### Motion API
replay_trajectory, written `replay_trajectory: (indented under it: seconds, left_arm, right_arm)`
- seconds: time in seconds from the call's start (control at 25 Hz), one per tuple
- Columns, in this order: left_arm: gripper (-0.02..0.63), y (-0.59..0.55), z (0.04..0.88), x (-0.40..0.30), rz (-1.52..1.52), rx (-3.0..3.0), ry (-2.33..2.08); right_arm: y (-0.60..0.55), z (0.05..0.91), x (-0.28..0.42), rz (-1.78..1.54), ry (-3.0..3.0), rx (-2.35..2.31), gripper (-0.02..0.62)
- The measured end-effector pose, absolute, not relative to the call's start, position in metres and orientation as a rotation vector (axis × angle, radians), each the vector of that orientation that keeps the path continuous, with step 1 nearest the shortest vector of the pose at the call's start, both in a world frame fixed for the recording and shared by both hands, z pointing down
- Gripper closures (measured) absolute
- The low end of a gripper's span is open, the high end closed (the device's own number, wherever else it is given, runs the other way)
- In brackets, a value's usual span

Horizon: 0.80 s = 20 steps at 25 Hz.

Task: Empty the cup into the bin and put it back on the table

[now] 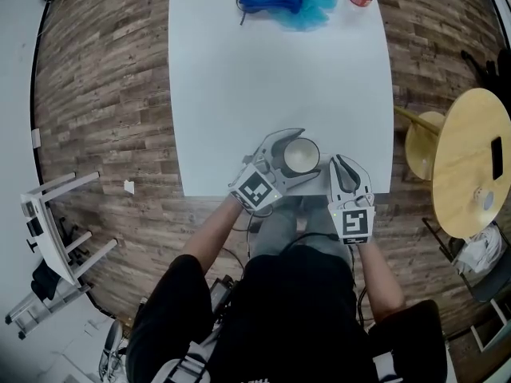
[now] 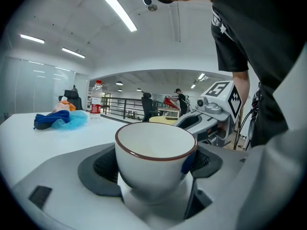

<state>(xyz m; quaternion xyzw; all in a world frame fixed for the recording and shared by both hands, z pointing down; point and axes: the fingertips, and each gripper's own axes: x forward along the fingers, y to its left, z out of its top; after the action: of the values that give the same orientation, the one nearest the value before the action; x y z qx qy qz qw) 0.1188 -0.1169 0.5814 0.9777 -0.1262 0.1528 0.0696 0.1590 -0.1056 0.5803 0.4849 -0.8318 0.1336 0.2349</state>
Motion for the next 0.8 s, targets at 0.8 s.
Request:
replay_trajectory:
  seconds: [0.8]
  left_arm:
    - [0.196,-0.117,0.582,0.113,0.473,2.953,-0.316]
  right_arm:
    - [-0.122,0.579,0.135,0.183,-2.410,1.314,0.454]
